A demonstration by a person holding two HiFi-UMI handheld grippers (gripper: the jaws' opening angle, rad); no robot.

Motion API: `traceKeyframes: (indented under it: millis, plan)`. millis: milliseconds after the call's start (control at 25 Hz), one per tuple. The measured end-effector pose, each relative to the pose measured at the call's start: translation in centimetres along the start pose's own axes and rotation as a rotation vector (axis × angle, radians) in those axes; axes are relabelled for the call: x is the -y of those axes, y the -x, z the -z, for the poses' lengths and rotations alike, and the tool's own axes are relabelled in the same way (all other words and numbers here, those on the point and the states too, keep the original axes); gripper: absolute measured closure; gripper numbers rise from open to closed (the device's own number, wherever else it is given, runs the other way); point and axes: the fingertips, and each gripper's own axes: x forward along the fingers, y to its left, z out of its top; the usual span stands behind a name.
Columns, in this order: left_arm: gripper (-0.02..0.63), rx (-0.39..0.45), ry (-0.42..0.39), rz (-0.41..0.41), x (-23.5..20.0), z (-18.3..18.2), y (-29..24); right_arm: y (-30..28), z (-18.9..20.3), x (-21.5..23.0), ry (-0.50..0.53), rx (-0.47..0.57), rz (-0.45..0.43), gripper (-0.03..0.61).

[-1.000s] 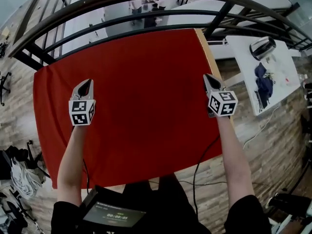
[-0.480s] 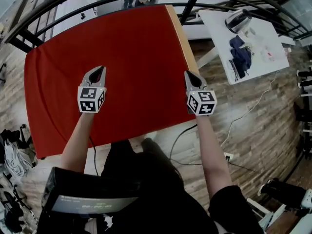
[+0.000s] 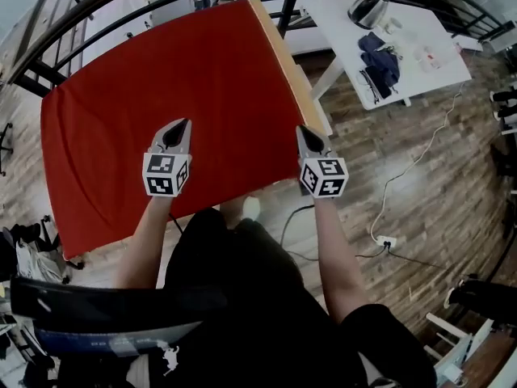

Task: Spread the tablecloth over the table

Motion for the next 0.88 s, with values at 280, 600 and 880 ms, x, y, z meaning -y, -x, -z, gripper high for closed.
traceKeyframes:
  millis: [280, 600, 880]
  plan:
    - [0.608, -0.015, -0.022, 0.087, 1.9, 0.5, 2.0, 4.4, 1.6, -2.6, -0.056, 0.018, 0.083, 0.568]
    - [0.609, 0.000, -0.085, 0.230, 5.3, 0.5, 3.4, 10.0, 5.4, -3.9, -0.143, -0.030, 0.240, 0.569]
    - [0.607, -0.036, -0.089, 0.386, 11.4, 1.8, 1.9, 11.1, 6.6, -2.5, -0.165, -0.030, 0.308, 0.568]
